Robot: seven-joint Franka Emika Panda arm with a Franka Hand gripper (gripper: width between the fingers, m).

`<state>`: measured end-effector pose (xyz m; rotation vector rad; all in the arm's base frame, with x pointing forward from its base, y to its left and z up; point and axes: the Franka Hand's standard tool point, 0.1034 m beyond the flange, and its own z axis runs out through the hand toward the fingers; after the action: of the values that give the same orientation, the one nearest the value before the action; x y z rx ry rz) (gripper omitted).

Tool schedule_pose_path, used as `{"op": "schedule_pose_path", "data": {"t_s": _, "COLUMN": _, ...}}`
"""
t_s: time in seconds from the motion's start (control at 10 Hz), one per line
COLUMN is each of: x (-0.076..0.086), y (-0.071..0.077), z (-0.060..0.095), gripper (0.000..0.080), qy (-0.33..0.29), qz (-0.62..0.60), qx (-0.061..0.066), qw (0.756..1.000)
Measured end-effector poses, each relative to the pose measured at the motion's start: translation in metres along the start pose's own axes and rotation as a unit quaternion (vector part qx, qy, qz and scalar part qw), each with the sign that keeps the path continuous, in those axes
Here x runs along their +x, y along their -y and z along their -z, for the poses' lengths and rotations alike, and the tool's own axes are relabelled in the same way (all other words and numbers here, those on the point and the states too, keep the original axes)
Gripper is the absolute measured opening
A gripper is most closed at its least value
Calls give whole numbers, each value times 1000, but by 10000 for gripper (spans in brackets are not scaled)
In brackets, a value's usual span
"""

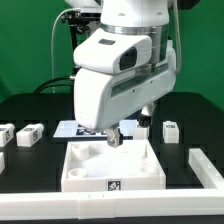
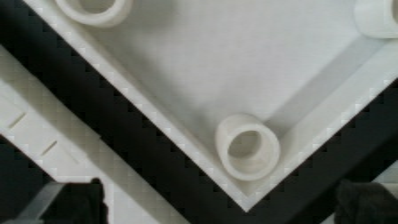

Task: Assemble one leg

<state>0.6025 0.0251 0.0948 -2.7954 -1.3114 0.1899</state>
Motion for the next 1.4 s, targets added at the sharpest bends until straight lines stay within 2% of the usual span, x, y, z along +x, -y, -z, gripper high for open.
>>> {"op": "schedule_pose_path", "data": {"t_s": 0.8, "x": 0, "y": 0, "z": 0, "gripper": 650, "qy": 0, "qz": 1, "qx": 0, "qw": 1000}}
{"op": "schedule_pose_path", "data": {"t_s": 0.9, "x": -4, "y": 3, "z": 0, "gripper": 650, "qy": -5, "qz": 10, "qx": -6, "qw": 1000}}
{"op": "schedule_pose_path", "data": {"t_s": 1.0, "x": -15, "y": 11, "z": -6, "gripper": 650, "qy": -20, "qz": 44, "qx": -23, "qw": 999}}
{"op": "schedule_pose_path", "data": {"t_s": 1.1, "x": -34, "y": 23, "z": -15, "gripper": 650, "qy": -21, "qz": 80, "qx": -26, "qw": 996}}
{"op": "schedule_pose_path", "data": {"t_s": 1.2, "x": -52, "y": 29, "z": -22, "gripper": 650, "qy": -19, "qz": 117, "qx": -22, "qw": 993}}
{"op": "schedule_pose_path", "data": {"t_s": 1.4, "x": -74, "y": 27, "z": -23, "gripper": 650, "qy": -22, "qz": 109, "qx": -17, "qw": 994}}
